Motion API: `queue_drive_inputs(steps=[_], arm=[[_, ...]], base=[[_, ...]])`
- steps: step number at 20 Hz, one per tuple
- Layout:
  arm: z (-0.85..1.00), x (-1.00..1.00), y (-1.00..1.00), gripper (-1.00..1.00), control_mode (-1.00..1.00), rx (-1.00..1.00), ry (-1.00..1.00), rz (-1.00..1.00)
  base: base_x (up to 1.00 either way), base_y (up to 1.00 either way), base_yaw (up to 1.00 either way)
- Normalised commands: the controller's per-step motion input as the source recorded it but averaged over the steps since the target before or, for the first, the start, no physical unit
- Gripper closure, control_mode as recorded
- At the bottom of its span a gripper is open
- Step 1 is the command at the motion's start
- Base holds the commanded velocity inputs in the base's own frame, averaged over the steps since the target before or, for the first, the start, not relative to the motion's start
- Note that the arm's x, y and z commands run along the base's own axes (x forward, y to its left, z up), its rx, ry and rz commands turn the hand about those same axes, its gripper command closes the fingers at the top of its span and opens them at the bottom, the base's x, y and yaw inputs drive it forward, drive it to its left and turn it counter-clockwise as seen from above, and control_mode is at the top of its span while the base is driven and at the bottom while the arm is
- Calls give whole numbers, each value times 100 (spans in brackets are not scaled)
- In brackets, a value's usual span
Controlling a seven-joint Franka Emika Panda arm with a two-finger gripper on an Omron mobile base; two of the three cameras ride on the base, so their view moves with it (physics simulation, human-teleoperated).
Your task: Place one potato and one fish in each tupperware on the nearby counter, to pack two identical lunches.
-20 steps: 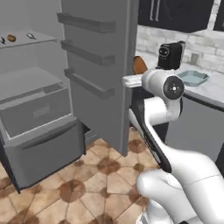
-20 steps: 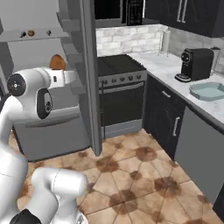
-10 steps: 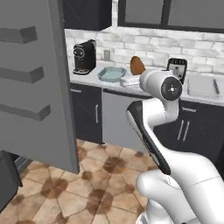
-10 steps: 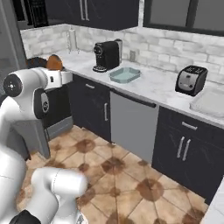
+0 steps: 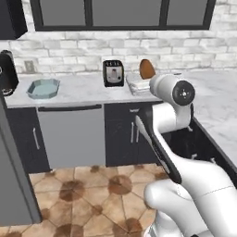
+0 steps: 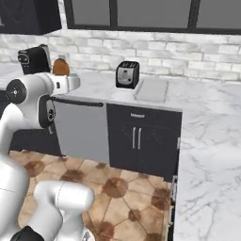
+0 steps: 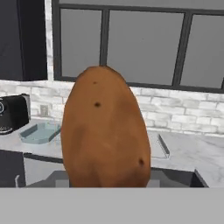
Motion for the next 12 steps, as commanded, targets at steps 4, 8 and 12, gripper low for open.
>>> queue_drive_inputs(steps=[4, 8, 12], arm=[[0, 0, 0, 100, 100, 0, 0, 0], [0, 0, 0, 100, 100, 0, 0, 0], [0, 0, 0, 100, 100, 0, 0, 0]], base=[[73, 49, -39], [100, 48, -26], [100, 9, -11]])
